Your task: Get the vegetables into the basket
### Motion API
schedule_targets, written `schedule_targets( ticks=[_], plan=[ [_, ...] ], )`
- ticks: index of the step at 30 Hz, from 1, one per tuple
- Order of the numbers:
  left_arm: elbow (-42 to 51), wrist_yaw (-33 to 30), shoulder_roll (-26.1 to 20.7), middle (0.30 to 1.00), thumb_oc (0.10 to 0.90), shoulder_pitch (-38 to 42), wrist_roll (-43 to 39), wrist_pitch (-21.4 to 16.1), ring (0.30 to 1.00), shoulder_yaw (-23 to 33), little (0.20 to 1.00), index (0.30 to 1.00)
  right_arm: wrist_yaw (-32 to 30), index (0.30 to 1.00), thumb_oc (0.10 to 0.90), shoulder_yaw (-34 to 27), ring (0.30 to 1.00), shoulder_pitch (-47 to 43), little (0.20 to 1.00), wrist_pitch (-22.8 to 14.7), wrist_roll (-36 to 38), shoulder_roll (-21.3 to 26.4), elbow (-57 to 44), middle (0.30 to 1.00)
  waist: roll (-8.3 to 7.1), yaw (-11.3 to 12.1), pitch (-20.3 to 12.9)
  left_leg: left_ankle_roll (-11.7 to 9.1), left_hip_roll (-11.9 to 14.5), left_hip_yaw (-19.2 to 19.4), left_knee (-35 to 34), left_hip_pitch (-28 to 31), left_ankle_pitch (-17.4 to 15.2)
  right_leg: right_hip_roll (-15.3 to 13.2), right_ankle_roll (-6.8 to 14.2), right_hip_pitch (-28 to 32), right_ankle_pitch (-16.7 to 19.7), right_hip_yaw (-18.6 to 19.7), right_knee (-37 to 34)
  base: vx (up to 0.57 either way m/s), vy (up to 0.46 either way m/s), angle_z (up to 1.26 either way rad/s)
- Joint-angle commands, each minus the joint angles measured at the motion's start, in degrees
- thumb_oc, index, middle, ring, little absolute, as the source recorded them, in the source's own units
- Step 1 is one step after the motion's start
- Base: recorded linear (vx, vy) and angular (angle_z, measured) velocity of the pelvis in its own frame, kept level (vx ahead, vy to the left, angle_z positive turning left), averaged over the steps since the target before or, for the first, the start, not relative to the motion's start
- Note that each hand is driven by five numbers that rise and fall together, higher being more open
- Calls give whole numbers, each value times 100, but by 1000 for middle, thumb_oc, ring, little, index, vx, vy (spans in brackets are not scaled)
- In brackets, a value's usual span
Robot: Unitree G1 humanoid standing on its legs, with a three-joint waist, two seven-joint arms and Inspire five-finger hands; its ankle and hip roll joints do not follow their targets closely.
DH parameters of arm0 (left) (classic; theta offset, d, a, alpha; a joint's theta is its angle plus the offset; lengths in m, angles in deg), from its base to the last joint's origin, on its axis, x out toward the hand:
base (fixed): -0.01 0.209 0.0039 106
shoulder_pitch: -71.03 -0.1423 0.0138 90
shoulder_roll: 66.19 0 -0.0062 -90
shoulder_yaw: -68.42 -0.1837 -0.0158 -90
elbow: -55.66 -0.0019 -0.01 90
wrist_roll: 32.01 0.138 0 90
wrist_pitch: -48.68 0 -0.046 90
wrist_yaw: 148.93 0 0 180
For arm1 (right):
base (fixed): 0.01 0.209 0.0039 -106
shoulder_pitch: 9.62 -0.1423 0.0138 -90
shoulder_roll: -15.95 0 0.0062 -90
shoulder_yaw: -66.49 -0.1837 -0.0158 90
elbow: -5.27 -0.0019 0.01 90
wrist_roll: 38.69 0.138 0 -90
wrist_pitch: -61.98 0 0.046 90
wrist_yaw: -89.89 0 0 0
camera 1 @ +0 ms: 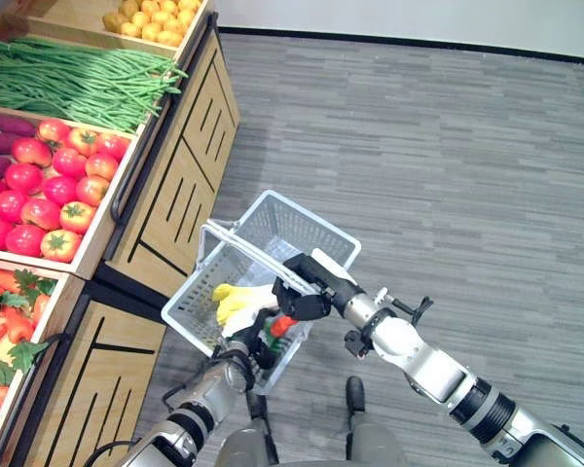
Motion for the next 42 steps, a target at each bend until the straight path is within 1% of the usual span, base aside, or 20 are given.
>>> schedule_targets(
  ticks=[1,3,6,8,12,17,22,24,26,27,28,29,31,33,35,36,38,39,40,42],
  plan=[
    [-175,-6,44,1000,900,520,64,-341,1000,-403,1000,1000,-82,300,400,-320,300,-769,300,-969,-33,-649,-735,300,61,113,-510,-230,98,61,11,18,-98,-189,278,56,-115,-215,75,0,0,0],
    [35,113,-54,1000,900,448,-9,-408,1000,-405,1000,1000,-87,300,400,-389,300,-575,300,-865,-333,-598,-276,300,76,145,-594,-234,106,4,13,109,-94,-180,277,171,-141,-264,91,19,-51,-1],
    [253,272,-180,1000,900,368,-51,-451,1000,-398,1000,1000,-122,300,400,-527,300,-427,300,-795,-632,-538,35,300,91,169,-661,-231,105,-46,21,181,-100,-172,275,281,-186,-305,121,31,-32,5],
    [525,440,-403,1000,900,217,-67,-569,1000,-360,1000,1000,-282,300,400,-856,300,-112,300,-753,-969,-409,589,300,112,200,-752,-222,96,-111,42,284,-101,-147,267,424,-266,-363,201,1,-17,11],
    [610,555,-611,1000,900,13,24,-590,1000,-274,1000,1000,-333,300,400,-1198,300,241,300,-733,-1137,-353,999,300,103,203,-862,-210,93,-166,59,394,-122,-117,256,529,-345,-406,282,11,2,12],
    [725,589,-938,1000,900,-397,159,-598,1000,104,1000,1000,-460,300,400,-1833,300,801,300,-640,-1361,-194,1420,300,36,225,-992,-190,89,-223,90,527,-162,-88,236,695,-437,-480,346,3,2,1],
    [1004,677,-1236,1000,900,-951,53,-655,1000,654,1000,1000,-618,300,400,-2520,300,1334,300,-540,-1765,45,1946,300,-43,231,-1076,-180,88,-216,109,674,-235,-87,239,824,-477,-541,365,19,7,5],
    [1007,685,-1261,1000,900,-1037,48,-659,1000,715,1000,1000,-669,300,400,-2652,300,1437,300,-548,-1744,37,2061,300,-53,220,-1084,-177,86,-212,108,699,-247,-90,243,836,-476,-534,361,12,7,3],
    [814,716,-1219,1000,900,-1268,-86,-645,1000,940,1000,1000,-779,300,400,-2954,300,1683,300,-482,-1804,58,2524,300,-88,177,-1092,-168,82,-189,114,737,-272,-86,252,848,-479,-515,383,0,0,0],
    [805,712,-1216,1000,900,-1269,-87,-650,1000,934,1000,1000,-785,300,400,-2951,300,1685,300,-489,-1805,57,2533,300,-87,181,-1096,-168,81,-187,114,740,-275,-87,253,850,-480,-514,382,0,0,0],
    [578,719,-1168,1000,900,-1350,-116,-616,1000,1019,1000,1000,-823,300,400,-3093,300,1823,300,-468,-1786,50,2875,300,-106,150,-1091,-168,77,-182,114,752,-282,-85,256,846,-475,-494,388,0,0,0],
    [565,713,-1161,1000,900,-1346,-115,-622,1000,1014,1000,1000,-828,300,400,-3091,300,1822,300,-477,-1788,49,2887,300,-105,152,-1094,-168,76,-180,113,754,-283,-85,257,847,-476,-493,387,0,0,0],
    [149,729,-1085,1000,900,-1405,-64,-582,1000,1060,1000,1000,-884,300,400,-3183,300,1962,300,-425,-1890,52,3507,300,-116,103,-1084,-165,69,-150,111,774,-299,-77,260,827,-465,-470,391,0,0,0],
    [-16,731,-1051,1000,900,-1405,-30,-569,1000,1055,1000,1000,-930,300,400,-3169,300,1998,300,-395,-2043,65,3758,300,-111,80,-1083,-164,68,-133,109,782,-306,-75,258,823,-466,-459,395,-7,11,-7],
    [-339,701,-979,1000,900,-1388,65,-557,1000,1025,1000,1000,-1004,300,400,-3212,300,2035,300,-423,-1993,6,4118,300,-107,38,-1072,-160,68,-109,111,800,-319,-70,258,801,-463,-420,416,-10,16,-17],
    [-769,650,-862,1000,900,-1355,89,-513,1000,1060,1000,1000,-1029,300,400,-3174,300,2071,300,-405,-1949,-95,4600,300,-99,-5,-1064,-152,53,-86,111,814,-328,-67,255,777,-460,-376,433,1,18,-16],
    [-1147,580,-753,1000,900,-1330,90,-456,1000,1105,1000,1000,-1004,300,400,-3133,300,2113,300,-385,-1834,-225,5092,300,-95,-41,-1051,-150,47,-66,113,824,-329,-62,250,766,-455,-343,445,-13,10,-12],
    [-1173,566,-744,1000,900,-1317,90,-466,1000,1105,1000,1000,-1014,300,400,-3121,300,2091,300,-402,-1827,-227,5124,300,-95,-42,-1048,-150,47,-63,113,825,-331,-62,251,765,-456,-340,446,-23,9,-14],
    [-1600,524,-601,1000,900,-1246,96,-419,1000,1130,1000,1000,-980,300,400,-3033,300,2033,300,-404,-1717,-378,5676,300,-89,-62,-1041,-154,49,-48,113,832,-328,-59,244,756,-455,-327,453,-12,11,-13],
    [-1973,491,-484,1000,900,-1163,134,-365,1000,1139,1000,1000,-951,300,400,-3000,300,1982,300,-405,-1556,-527,6192,300,-85,-89,-1043,-156,45,-27,103,844,-330,-59,237,756,-458,-310,448,-8,7,-3]
  ],
)
